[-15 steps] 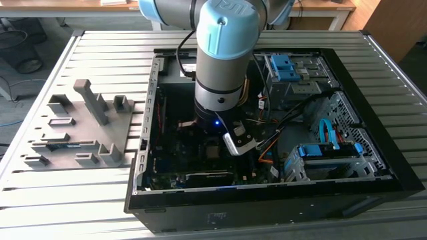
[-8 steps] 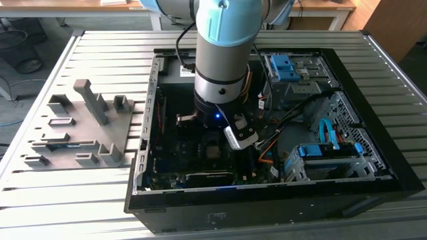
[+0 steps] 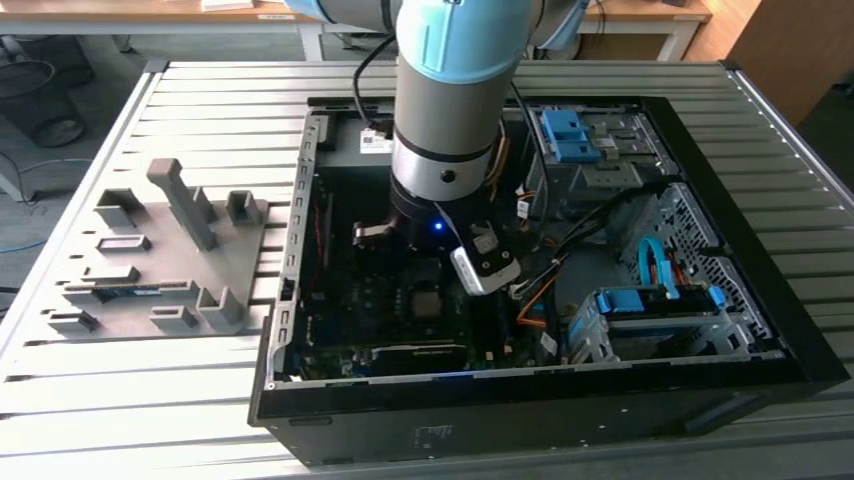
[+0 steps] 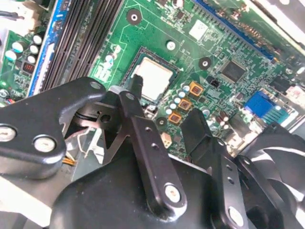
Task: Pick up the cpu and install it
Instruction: 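Place the cpu into insertion slot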
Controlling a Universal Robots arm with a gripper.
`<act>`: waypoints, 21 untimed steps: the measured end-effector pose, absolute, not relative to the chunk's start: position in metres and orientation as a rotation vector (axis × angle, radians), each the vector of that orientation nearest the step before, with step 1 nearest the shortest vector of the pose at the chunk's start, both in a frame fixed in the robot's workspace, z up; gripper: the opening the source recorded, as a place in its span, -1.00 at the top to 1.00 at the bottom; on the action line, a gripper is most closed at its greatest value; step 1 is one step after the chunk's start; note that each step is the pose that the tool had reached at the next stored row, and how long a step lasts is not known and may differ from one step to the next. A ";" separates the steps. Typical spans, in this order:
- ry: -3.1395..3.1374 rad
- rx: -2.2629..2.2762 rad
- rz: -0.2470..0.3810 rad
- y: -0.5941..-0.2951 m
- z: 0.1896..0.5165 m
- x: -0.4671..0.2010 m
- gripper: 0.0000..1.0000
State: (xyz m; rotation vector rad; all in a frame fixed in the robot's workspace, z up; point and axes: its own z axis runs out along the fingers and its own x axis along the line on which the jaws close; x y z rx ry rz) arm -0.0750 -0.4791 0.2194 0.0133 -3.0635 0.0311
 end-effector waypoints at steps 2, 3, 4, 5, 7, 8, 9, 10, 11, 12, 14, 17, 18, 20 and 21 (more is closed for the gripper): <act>-3.063 0.016 0.031 -0.477 0.219 -0.075 -0.04; -3.063 0.017 0.031 -0.476 0.219 -0.074 0.08; -3.063 0.017 0.031 -0.475 0.219 -0.074 0.08; -3.063 0.017 0.032 -0.474 0.219 -0.073 0.20; -3.062 0.018 0.036 -0.473 0.219 -0.072 0.32; -3.062 0.018 0.039 -0.472 0.219 -0.072 0.44; -3.062 0.018 0.041 -0.471 0.219 -0.071 0.55; -3.061 0.018 0.042 -0.471 0.219 -0.070 0.55; -3.061 0.017 0.043 -0.470 0.219 -0.069 0.66; -3.060 0.017 0.044 -0.470 0.219 -0.068 0.66; -3.060 0.016 0.048 -0.469 0.218 -0.067 0.80; -3.060 0.008 0.050 -0.469 0.219 -0.067 0.80; -3.060 0.007 0.050 -0.469 0.219 -0.067 0.80; -3.060 0.006 0.050 -0.469 0.219 -0.067 0.80; -3.060 0.006 0.050 -0.469 0.218 -0.067 0.80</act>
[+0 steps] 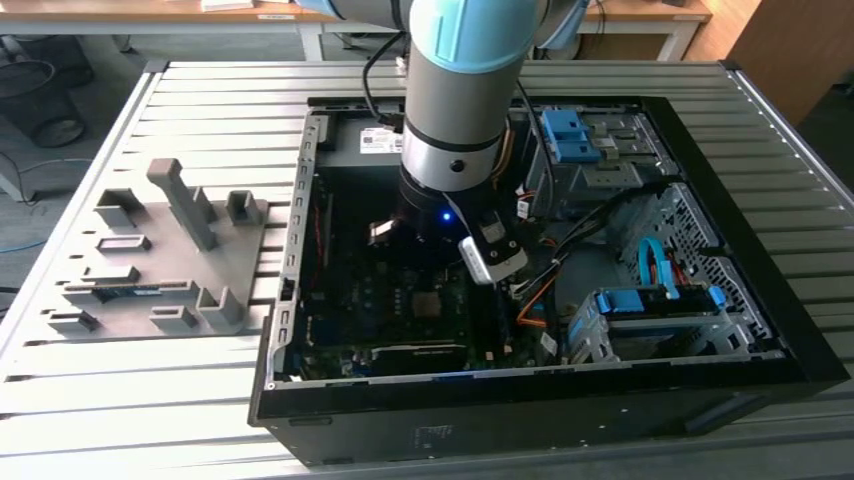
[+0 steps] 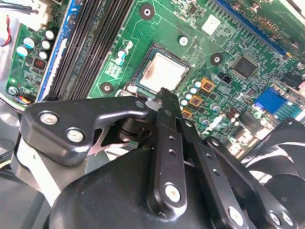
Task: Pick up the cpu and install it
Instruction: 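Place the cpu into insertion slot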
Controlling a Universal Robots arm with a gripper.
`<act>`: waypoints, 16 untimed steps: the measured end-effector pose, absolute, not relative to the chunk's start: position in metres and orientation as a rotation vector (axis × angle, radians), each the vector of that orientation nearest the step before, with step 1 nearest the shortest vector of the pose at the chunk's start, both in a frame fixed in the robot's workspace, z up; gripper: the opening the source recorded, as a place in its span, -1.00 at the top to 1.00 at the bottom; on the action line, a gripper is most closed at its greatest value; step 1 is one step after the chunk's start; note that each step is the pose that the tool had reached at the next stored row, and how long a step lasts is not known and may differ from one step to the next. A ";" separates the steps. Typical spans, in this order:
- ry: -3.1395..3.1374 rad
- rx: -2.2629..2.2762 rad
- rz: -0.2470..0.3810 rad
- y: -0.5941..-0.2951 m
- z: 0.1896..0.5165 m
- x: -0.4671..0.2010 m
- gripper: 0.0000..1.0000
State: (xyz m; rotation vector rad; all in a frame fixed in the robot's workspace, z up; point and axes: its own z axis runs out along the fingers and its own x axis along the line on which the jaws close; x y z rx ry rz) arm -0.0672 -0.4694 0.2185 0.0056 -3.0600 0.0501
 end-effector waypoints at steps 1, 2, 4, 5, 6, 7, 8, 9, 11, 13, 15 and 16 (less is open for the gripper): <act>-3.061 0.005 0.050 -0.469 0.218 -0.067 0.80; -3.068 0.005 0.051 -0.469 0.218 -0.067 0.80; -3.094 0.005 0.051 -0.469 0.218 -0.067 0.80; -3.107 0.004 0.052 -0.469 0.218 -0.067 0.80; -3.121 0.004 0.052 -0.469 0.217 -0.067 0.80; -3.135 0.003 0.052 -0.469 0.217 -0.067 0.80; -3.147 0.003 0.052 -0.469 0.217 -0.067 0.80; -3.153 0.003 0.052 -0.469 0.217 -0.067 0.80; -3.154 0.003 0.052 -0.469 0.217 -0.067 0.80; -3.156 0.003 0.053 -0.469 0.217 -0.067 0.80; -3.156 0.003 0.053 -0.469 0.217 -0.067 0.80; -3.156 0.003 0.053 -0.469 0.217 -0.067 0.80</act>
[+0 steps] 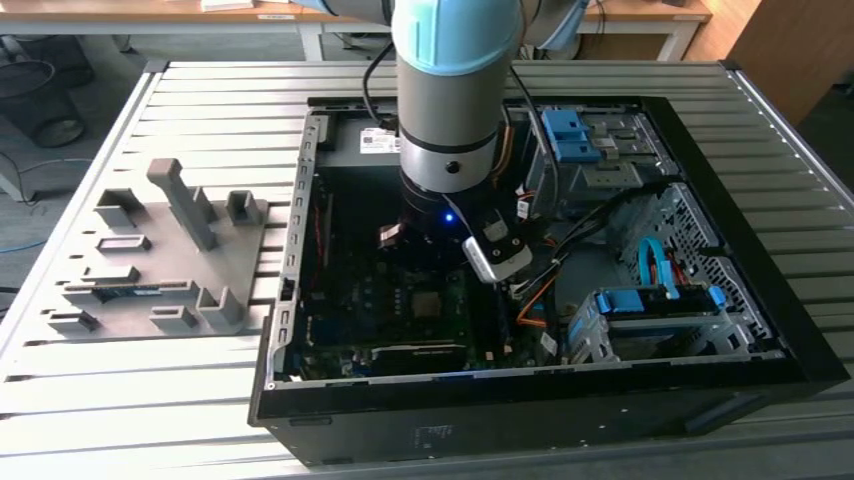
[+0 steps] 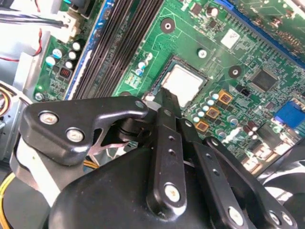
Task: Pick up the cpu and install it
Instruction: 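Place the cpu into insertion slot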
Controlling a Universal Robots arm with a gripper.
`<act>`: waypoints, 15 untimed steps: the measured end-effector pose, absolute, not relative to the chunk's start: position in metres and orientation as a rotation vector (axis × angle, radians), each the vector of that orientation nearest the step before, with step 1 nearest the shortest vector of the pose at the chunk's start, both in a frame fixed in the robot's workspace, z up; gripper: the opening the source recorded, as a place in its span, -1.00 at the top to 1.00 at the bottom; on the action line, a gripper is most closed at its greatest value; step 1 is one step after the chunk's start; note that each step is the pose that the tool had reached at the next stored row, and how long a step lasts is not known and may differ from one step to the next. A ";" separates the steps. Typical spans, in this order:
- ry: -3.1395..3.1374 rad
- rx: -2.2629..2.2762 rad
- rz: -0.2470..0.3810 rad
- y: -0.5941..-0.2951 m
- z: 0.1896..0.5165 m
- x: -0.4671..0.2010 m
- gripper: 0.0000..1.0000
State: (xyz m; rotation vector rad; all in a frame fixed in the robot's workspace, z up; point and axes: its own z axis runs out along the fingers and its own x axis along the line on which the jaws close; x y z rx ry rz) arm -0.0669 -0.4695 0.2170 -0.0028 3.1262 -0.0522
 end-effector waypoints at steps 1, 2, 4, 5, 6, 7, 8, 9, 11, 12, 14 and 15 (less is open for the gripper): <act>3.126 -0.003 -0.052 -0.469 0.217 -0.066 0.80; 3.126 -0.003 -0.052 -0.469 0.217 -0.065 0.80; 3.126 -0.003 -0.052 -0.469 0.217 -0.064 0.80; 3.126 -0.003 -0.052 -0.469 0.217 -0.063 0.80; 3.126 -0.003 -0.052 -0.469 0.217 -0.062 0.80; 3.126 -0.003 -0.052 -0.469 0.217 -0.062 0.80; 3.126 -0.003 -0.052 -0.469 0.217 -0.061 0.80; 3.126 -0.003 -0.052 -0.469 0.217 -0.061 0.80; 3.126 -0.003 -0.052 -0.469 0.217 -0.060 0.80; 3.126 -0.003 -0.052 -0.469 0.217 -0.060 0.80; 3.126 -0.003 -0.052 -0.469 0.217 -0.060 0.80; 3.126 -0.003 -0.052 -0.469 0.217 -0.059 0.80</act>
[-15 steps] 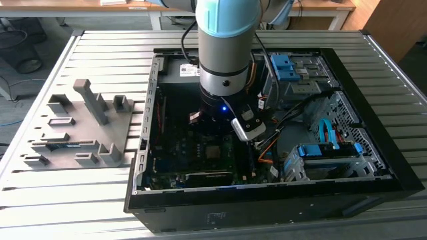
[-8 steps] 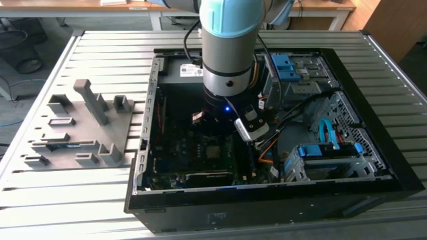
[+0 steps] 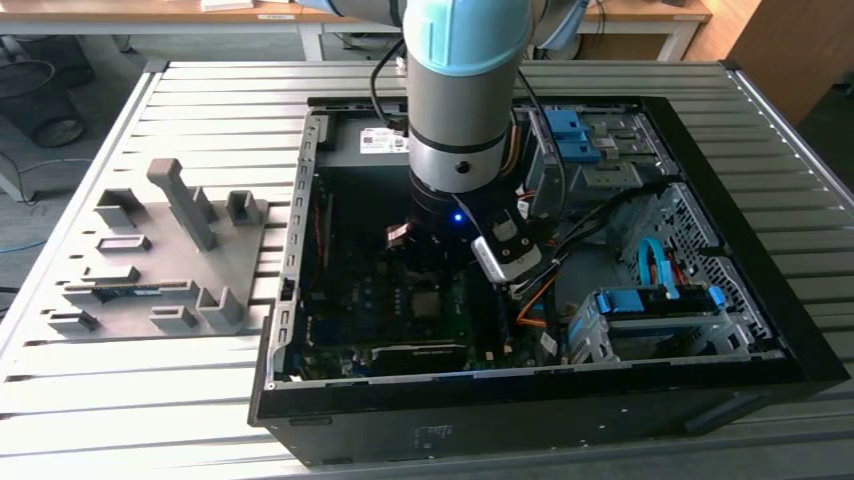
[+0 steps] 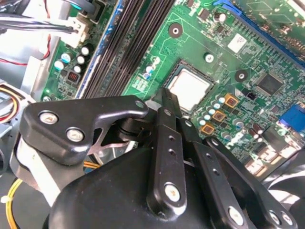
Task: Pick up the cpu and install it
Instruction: 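Place the cpu into insertion slot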
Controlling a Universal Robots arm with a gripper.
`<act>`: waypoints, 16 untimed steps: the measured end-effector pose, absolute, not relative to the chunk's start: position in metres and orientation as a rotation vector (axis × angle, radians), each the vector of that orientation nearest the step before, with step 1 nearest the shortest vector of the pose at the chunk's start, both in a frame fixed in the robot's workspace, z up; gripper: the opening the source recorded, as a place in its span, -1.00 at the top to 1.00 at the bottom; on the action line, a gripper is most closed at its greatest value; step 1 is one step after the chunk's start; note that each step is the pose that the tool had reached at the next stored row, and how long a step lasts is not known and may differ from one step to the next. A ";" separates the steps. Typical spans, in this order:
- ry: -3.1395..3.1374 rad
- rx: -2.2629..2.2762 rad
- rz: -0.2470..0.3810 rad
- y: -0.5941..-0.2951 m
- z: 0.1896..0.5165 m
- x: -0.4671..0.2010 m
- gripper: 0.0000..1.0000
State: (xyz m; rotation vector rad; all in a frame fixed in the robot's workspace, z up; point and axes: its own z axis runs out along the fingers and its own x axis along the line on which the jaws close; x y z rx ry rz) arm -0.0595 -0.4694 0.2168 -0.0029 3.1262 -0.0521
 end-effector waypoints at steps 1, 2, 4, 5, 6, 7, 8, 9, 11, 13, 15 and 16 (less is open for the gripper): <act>3.126 -0.003 -0.052 -0.469 0.217 -0.059 0.80; 3.126 -0.003 -0.052 -0.469 0.217 -0.059 0.80; 3.126 -0.003 -0.052 -0.469 0.217 -0.058 0.80; 3.126 -0.003 -0.052 -0.469 0.217 -0.058 0.80; 3.126 -0.003 -0.052 -0.469 0.217 -0.058 0.80; 3.126 -0.003 -0.052 -0.469 0.217 -0.058 0.80; 3.126 -0.003 -0.052 -0.469 0.217 -0.057 0.80; 3.126 -0.003 -0.052 -0.469 0.217 -0.057 0.80; 3.126 -0.003 -0.052 -0.469 0.217 -0.057 0.80; 3.126 -0.003 -0.052 -0.469 0.217 -0.057 0.80; 3.126 -0.003 -0.052 -0.469 0.217 -0.057 0.80; 3.126 -0.003 -0.052 -0.469 0.217 -0.057 0.80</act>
